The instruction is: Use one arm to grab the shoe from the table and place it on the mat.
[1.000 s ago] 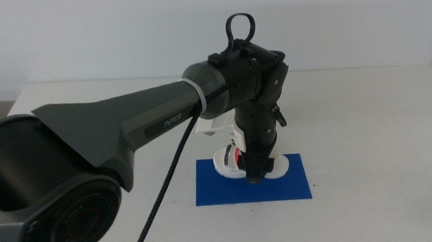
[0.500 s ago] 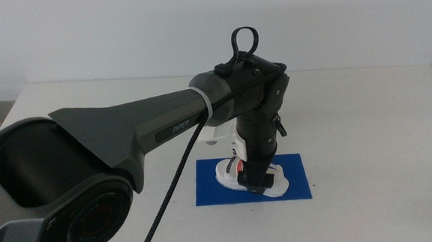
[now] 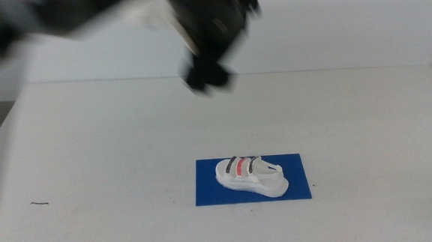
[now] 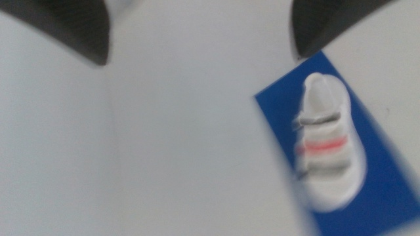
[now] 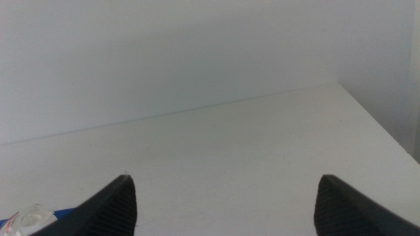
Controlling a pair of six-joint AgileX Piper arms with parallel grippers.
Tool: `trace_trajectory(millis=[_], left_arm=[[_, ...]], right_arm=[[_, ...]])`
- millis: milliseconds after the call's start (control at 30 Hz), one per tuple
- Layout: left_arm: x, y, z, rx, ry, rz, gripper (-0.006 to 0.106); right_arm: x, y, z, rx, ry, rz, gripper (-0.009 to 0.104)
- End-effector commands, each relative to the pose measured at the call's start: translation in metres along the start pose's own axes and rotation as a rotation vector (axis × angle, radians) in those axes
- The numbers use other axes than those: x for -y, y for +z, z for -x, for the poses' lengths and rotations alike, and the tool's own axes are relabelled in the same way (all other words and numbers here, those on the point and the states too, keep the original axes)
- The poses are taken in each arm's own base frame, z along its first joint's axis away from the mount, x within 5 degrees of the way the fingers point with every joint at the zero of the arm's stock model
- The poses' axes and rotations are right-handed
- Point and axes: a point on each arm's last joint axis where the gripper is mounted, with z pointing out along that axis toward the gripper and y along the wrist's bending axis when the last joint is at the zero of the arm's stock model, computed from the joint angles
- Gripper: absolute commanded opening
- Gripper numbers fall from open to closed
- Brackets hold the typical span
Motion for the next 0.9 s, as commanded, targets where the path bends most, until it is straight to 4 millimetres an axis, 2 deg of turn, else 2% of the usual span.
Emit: trace_trajectory(millis=[0, 33, 100, 167, 200, 233, 300, 333, 400, 500, 633, 767, 867], left_arm=[[0.001, -0.058, 0.025, 0.127, 0.226, -0.139, 0.094], [0.001, -0.079, 0.034, 0.189, 0.419, -0.179, 0.094], [-0.002, -0.115, 0.05, 0.35, 0.948, -0.19, 0.094], [-0.01, -0.138, 0.056, 0.402, 1.354, -0.167, 0.094], [-0.017, -0.148, 0.059, 0.409, 1.494, -0.166, 0.094], [-0.022, -0.154, 0.061, 0.418, 1.563, -0.161, 0.094], [-0.042, -0.17, 0.077, 0.482, 1.586, -0.132, 0.094], [-0.052, -0.171, 0.086, 0.517, 1.561, -0.093, 0.094], [-0.084, -0.18, 0.11, 0.578, 1.46, -0.045, 0.094], [-0.138, -0.183, 0.132, 0.58, 1.436, -0.024, 0.094], [-0.188, -0.163, 0.14, 0.637, 1.463, -0.179, 0.094], [-0.236, -0.141, 0.138, 0.697, 1.536, -0.385, 0.094], [-0.266, -0.126, 0.138, 0.812, 1.477, -0.491, 0.094]], right_arm=[[0.0, 0.0, 0.0, 0.014, -0.01, 0.002, 0.079], [0.0, 0.0, 0.0, 0.014, -0.01, 0.002, 0.079], [0.0, 0.0, 0.0, 0.014, -0.01, 0.002, 0.079], [0.0, 0.0, 0.0, 0.014, -0.01, 0.002, 0.079], [0.0, 0.0, 0.0, 0.014, -0.01, 0.002, 0.079], [0.0, 0.0, 0.0, 0.014, -0.01, 0.002, 0.079], [0.0, 0.0, 0.0, 0.014, -0.01, 0.002, 0.079], [0.0, 0.0, 0.0, 0.014, -0.01, 0.002, 0.079], [0.0, 0.0, 0.0, 0.014, -0.01, 0.002, 0.079], [0.0, 0.0, 0.0, 0.014, -0.01, 0.002, 0.079], [0.0, 0.0, 0.0, 0.014, -0.01, 0.002, 0.079], [0.0, 0.0, 0.0, 0.014, -0.01, 0.002, 0.079], [0.0, 0.0, 0.0, 0.014, -0.01, 0.002, 0.079]])
